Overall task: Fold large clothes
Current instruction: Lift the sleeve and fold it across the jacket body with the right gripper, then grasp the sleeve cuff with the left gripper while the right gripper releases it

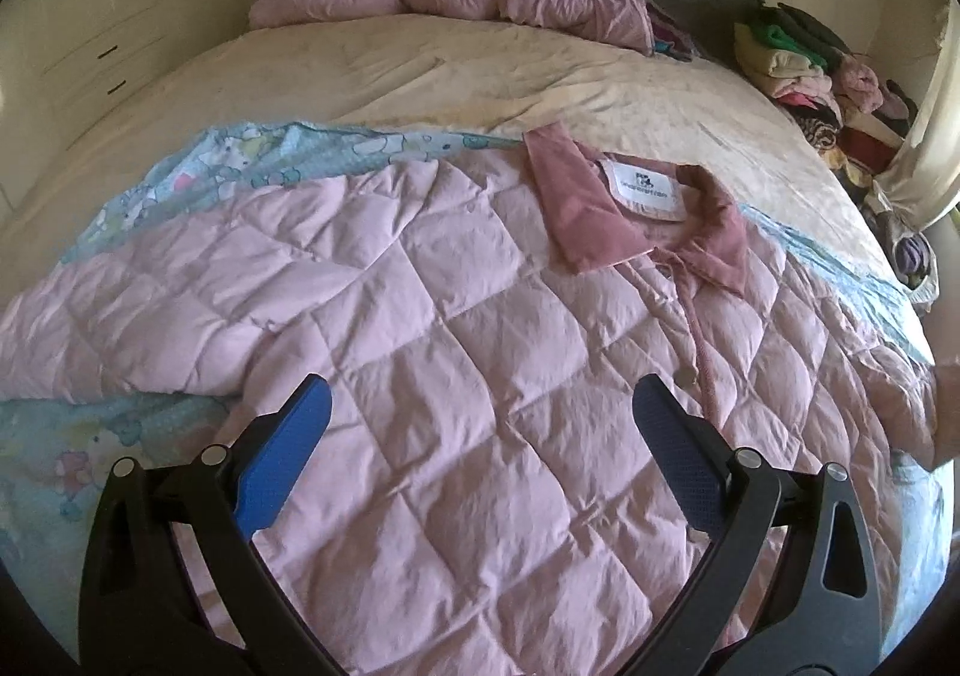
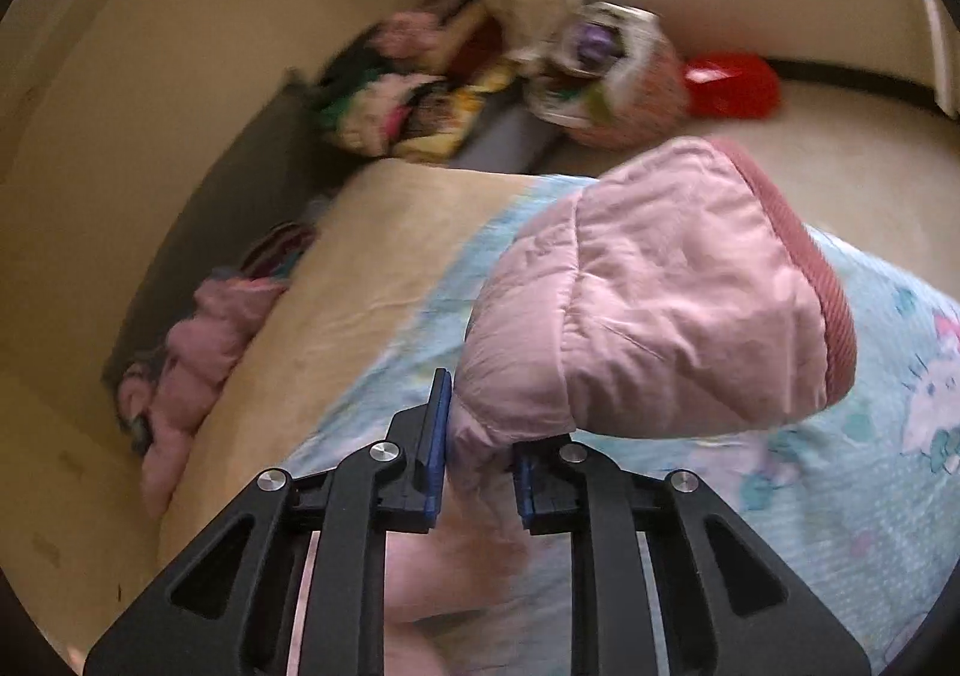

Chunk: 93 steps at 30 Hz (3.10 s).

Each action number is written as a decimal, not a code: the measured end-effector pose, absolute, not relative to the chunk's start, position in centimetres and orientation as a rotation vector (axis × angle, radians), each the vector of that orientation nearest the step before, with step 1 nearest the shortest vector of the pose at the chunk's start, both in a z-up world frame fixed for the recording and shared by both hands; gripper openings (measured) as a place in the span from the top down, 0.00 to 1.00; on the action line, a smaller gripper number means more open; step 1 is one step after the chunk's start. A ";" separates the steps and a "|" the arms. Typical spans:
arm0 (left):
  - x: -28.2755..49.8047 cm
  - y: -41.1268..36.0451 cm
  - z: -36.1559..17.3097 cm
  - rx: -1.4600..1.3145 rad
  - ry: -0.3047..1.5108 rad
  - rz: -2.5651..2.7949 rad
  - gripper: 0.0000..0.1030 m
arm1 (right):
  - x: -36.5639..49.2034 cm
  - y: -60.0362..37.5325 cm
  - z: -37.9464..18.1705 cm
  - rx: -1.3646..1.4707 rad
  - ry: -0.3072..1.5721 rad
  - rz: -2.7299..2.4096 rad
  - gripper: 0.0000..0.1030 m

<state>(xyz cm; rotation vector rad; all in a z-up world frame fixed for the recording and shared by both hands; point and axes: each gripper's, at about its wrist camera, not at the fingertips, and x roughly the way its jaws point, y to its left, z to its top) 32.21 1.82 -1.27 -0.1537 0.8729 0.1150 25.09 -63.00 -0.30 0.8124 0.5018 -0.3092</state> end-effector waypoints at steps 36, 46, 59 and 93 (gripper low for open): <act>29.1 2.2 1.4 -0.064 0.762 0.057 0.09 | 32.1 -27.4 2.3 0.361 0.606 0.226 0.85; 30.2 3.9 -0.3 -0.238 0.812 -0.060 0.09 | 34.2 -20.5 -3.1 0.316 0.725 0.309 0.85; 31.2 5.8 -3.0 -0.690 0.831 -0.340 0.09 | 32.6 -14.9 -7.7 0.236 0.879 0.447 0.40; 34.0 7.9 -3.8 -0.371 0.742 -0.125 0.92 | 29.1 -27.7 -2.6 0.175 0.766 0.159 0.19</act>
